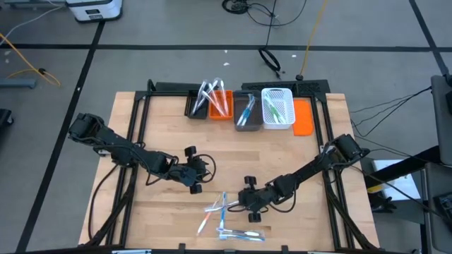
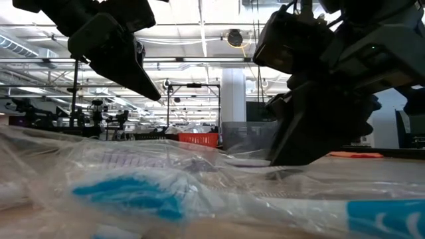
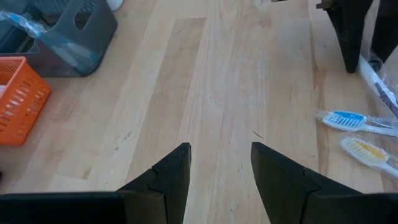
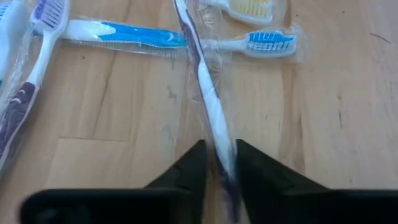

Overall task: Pick & Place Toothbrushes
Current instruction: Put the purple toothbrush into the black bin

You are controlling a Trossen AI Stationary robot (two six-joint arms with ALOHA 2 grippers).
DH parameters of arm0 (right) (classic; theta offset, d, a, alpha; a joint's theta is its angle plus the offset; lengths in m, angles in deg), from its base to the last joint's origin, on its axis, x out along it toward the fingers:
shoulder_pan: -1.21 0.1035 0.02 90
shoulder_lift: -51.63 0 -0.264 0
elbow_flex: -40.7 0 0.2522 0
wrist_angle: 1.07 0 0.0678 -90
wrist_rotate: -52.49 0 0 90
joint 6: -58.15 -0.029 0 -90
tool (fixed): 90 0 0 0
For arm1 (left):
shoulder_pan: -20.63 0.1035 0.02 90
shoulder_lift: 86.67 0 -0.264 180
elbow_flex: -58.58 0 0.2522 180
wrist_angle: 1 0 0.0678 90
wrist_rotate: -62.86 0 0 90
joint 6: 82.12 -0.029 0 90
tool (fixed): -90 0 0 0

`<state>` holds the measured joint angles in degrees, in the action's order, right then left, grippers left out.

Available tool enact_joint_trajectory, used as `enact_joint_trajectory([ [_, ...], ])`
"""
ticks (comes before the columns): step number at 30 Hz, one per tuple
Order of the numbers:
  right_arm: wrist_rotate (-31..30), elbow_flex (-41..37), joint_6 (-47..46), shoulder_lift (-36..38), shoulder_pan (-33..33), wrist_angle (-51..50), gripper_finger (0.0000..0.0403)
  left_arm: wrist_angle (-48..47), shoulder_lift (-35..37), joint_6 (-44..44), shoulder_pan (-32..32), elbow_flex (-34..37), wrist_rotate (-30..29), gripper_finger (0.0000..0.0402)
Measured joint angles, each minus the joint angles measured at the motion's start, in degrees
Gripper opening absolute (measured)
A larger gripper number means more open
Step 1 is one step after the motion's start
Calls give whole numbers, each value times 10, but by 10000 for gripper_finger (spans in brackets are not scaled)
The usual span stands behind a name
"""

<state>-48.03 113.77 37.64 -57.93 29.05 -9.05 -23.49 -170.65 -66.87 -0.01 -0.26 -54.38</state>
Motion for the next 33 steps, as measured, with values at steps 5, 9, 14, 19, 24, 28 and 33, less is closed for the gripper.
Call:
enact_joint_trajectory([
  [5, 1, 0, 3, 0, 0, 0, 15, 0, 0, 0, 0, 0, 0, 170],
  [9, 1, 0, 2, 0, 0, 0, 25, 0, 0, 0, 0, 0, 0, 170],
  [14, 2, 0, 12, 24, 1, -20, 15, 0, 0, 0, 0, 0, -9, 170],
  [19, -35, 0, 22, 60, 0, -55, 15, 1, 0, 0, 0, 0, -15, 170],
  [24, -83, 0, 17, 101, 0, -135, 15, 13, 0, 0, 0, 0, -17, 170],
  [28, -148, 0, -3, 135, -1, -189, 15, 21, 0, -3, 0, 0, -17, 170],
  [33, -204, 0, -11, 178, -2, -209, 15, 29, 0, -4, 0, 0, -17, 170],
])
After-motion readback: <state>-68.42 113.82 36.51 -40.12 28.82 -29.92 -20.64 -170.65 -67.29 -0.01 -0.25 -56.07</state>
